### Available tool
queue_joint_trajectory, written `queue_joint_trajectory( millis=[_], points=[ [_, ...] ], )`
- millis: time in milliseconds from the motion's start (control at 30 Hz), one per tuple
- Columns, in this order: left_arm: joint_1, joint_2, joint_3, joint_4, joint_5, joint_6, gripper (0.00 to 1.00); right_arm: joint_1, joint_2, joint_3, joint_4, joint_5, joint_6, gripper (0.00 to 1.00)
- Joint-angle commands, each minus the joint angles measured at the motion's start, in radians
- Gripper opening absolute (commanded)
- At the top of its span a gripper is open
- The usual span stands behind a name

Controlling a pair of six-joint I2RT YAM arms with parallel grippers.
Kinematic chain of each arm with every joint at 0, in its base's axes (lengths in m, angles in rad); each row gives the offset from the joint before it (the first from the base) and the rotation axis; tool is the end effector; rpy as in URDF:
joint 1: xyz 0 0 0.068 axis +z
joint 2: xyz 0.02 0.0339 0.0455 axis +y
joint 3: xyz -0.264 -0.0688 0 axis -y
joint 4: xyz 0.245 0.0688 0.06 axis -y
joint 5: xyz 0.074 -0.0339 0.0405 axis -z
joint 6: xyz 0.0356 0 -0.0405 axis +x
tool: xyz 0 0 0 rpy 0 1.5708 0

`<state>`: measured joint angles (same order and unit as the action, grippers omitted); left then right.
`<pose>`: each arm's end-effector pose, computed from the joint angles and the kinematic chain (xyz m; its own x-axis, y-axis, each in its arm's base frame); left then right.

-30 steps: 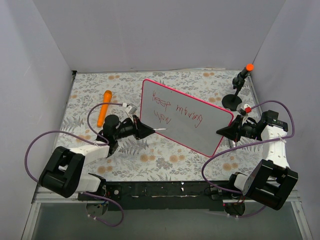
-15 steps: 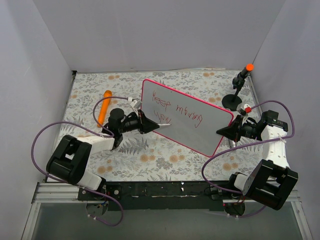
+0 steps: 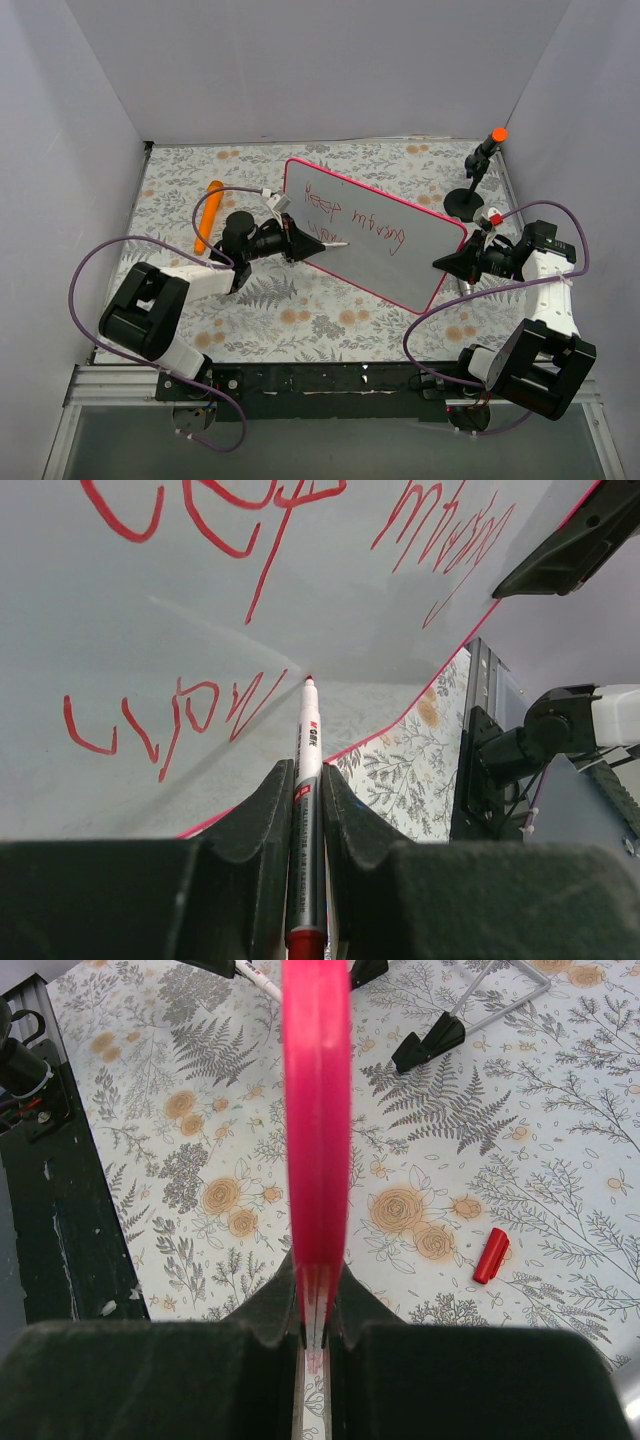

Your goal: Write a sentence on the whiteboard

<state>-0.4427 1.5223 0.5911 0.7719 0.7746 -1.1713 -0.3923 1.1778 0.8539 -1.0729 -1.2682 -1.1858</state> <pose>0.2602 -0.1509 0.2007 -0.9127 -0.2960 -0.2818 0.2297 0.1987 -0.9527 0.1838 -0.0393 0.2529 -0.3059 -0.1723 -0.9363 -0.8580 0.4761 0.1926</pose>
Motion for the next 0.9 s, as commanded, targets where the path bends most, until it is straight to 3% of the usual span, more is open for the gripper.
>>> queue_joint_trajectory(
  millis=[0,867],
  points=[
    [-0.008,0.009,0.033,0.026,0.006,-0.002,0.0,0.004,-0.003,-0.007,0.008,0.058,-0.041,0.01],
    [0.028,-0.051,0.018,-0.01,-0.044,0.015,0.0,0.004,-0.003,-0.007,0.007,0.059,-0.044,0.01]
  ],
)
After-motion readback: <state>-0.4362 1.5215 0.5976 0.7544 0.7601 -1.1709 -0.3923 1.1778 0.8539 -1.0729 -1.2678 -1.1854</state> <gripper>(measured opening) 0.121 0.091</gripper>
